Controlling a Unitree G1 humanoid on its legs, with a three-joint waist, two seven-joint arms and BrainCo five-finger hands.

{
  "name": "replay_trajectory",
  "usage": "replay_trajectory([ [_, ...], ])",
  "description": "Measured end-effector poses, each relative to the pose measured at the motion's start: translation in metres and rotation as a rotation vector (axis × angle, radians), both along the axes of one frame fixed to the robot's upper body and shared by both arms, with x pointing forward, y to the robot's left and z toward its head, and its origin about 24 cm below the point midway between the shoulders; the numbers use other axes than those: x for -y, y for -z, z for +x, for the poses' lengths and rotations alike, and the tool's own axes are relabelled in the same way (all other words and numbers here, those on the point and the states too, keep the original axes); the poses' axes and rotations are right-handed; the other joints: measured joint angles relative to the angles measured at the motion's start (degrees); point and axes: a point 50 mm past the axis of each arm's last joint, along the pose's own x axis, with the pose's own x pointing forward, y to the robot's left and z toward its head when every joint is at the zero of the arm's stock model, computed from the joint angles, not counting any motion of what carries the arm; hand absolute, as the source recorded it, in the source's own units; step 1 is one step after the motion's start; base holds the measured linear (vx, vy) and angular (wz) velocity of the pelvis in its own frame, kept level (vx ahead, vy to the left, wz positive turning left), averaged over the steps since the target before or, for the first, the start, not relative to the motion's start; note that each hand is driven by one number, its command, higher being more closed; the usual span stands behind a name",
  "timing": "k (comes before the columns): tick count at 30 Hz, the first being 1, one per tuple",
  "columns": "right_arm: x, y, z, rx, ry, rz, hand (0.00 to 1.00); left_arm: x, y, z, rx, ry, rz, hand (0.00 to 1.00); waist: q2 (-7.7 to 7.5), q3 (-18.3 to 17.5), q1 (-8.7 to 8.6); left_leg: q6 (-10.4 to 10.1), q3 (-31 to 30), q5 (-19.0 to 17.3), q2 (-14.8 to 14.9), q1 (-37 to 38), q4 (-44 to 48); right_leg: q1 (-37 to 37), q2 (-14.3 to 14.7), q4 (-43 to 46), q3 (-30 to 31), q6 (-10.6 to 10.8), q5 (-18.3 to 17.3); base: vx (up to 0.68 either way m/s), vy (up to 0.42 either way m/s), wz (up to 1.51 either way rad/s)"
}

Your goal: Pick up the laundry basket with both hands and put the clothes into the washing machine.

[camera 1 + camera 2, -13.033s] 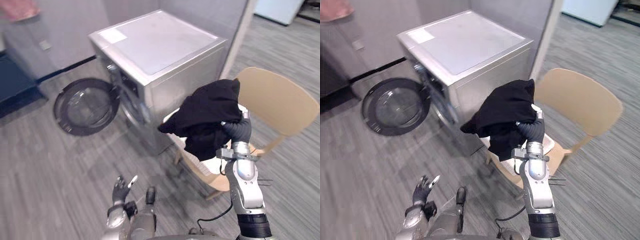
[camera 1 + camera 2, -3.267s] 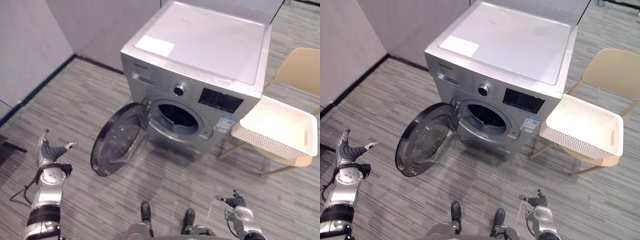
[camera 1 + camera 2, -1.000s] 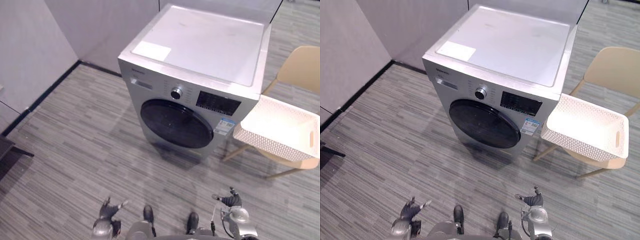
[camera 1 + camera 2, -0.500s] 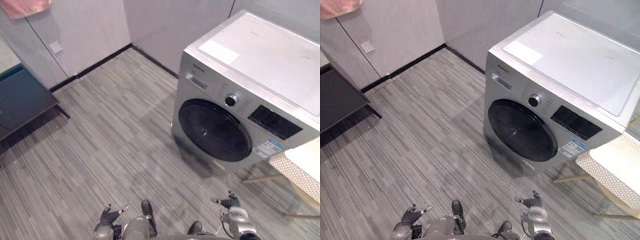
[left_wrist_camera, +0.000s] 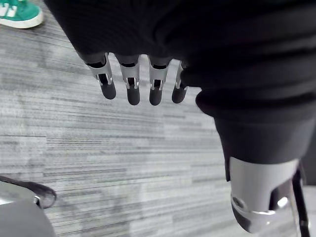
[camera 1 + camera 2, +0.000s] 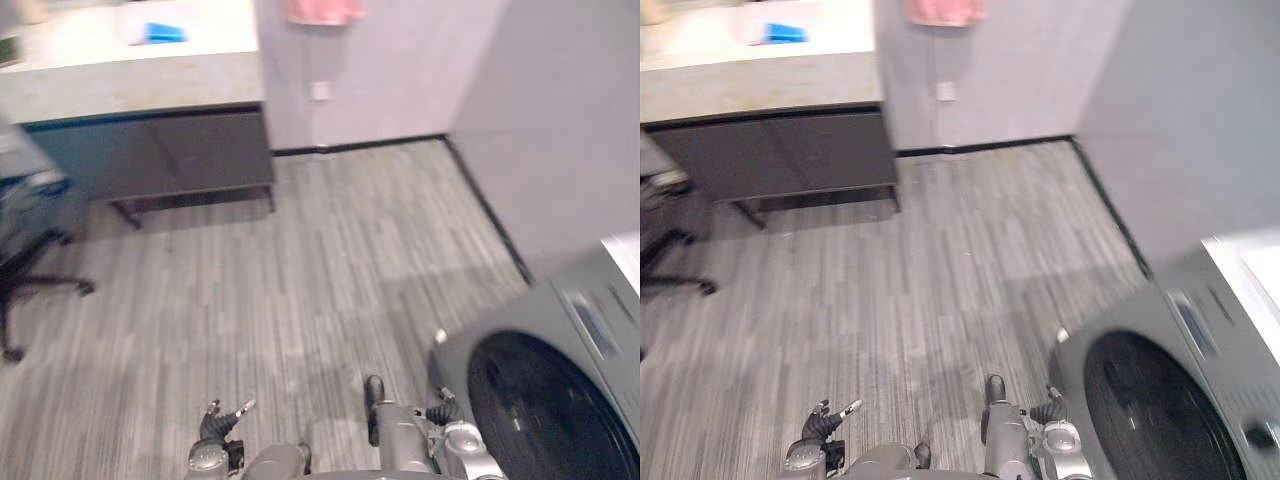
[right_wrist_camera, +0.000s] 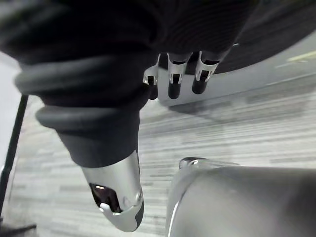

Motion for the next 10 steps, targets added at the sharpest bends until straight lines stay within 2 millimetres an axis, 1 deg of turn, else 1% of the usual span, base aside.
replay_trajectory([
  [1,-0.005,-0.001,0.002,0.012,0.000,0.012,0.00,-0.003,0.000,0.000,0.004,-0.025,-0.001,0.00,0.05,0.03,1.10,0.48,6.47,0.39,4.97,-1.68,5.31,3.33,1.77,-2.23,-0.85,-1.40,-0.19,0.33,-0.267,0.11],
  [2,-0.005,-0.001,0.002,0.013,0.000,0.013,0.00,-0.004,-0.001,0.000,0.005,-0.021,0.000,0.00,-0.19,-0.01,1.48,0.72,8.85,-0.01,6.58,-1.78,6.23,4.73,2.21,-3.30,-1.07,-1.72,-0.18,0.28,-0.230,0.00],
  [3,-0.005,-0.002,0.004,0.018,0.002,0.014,0.00,-0.001,-0.001,0.004,0.012,-0.003,-0.001,0.00,-0.64,-0.42,2.30,1.16,12.50,-0.30,8.07,-2.11,4.99,6.61,2.24,-5.30,-1.40,-2.18,-0.02,0.23,-0.180,0.09],
  [4,-0.002,-0.003,0.005,0.022,0.015,0.010,0.00,0.005,-0.002,0.010,0.025,0.018,-0.012,0.00,-0.71,-0.54,2.16,1.16,14.49,-0.31,8.64,-2.89,1.48,7.92,2.05,-6.97,-1.85,-2.34,0.26,0.20,-0.140,0.14],
  [5,0.001,-0.003,0.005,0.021,0.026,0.009,0.00,0.008,-0.002,0.013,0.030,0.025,-0.019,0.00,-0.61,-0.60,2.12,1.15,14.88,-0.29,8.67,-3.20,-1.05,8.33,1.88,-7.73,-2.30,-2.30,0.40,0.14,-0.046,0.27],
  [6,0.003,0.000,0.002,0.004,0.034,0.008,0.00,0.012,-0.003,0.017,0.037,0.039,-0.026,0.00,-0.34,-0.88,1.99,0.55,14.95,0.37,8.17,-3.27,-7.74,8.67,1.72,-8.80,-2.89,-1.94,0.71,0.08,0.015,0.21],
  [7,0.004,0.002,0.000,-0.008,0.038,0.005,0.00,0.013,-0.003,0.019,0.037,0.049,-0.024,0.00,-0.18,-0.96,2.02,-0.43,14.80,1.34,7.77,-3.01,-11.94,8.78,1.72,-9.25,-3.11,-1.72,0.86,0.09,0.063,0.18],
  [8,0.008,0.005,-0.005,-0.032,0.050,0.001,0.00,0.015,-0.002,0.020,0.032,0.059,-0.028,0.00,0.88,-1.50,2.18,-0.09,14.55,6.31,7.37,-2.30,-19.37,8.89,2.44,-10.26,-3.34,-1.16,1.19,0.09,0.109,-0.02],
  [9,0.005,0.008,-0.009,-0.057,0.065,0.015,0.00,0.013,-0.002,0.019,0.020,0.068,-0.018,0.00,-0.07,-1.61,2.43,0.68,14.97,9.07,6.29,-1.14,-22.02,9.05,1.61,-10.93,-2.62,-0.31,1.72,0.13,0.171,0.00],
  [10,0.000,0.011,-0.013,-0.064,0.069,0.032,0.00,0.011,-0.001,0.018,0.012,0.080,-0.007,0.00,-1.00,-2.21,2.26,1.39,15.39,10.04,4.46,0.06,-24.96,9.45,0.37,-12.01,-2.53,0.27,1.99,0.10,0.133,-0.02],
])
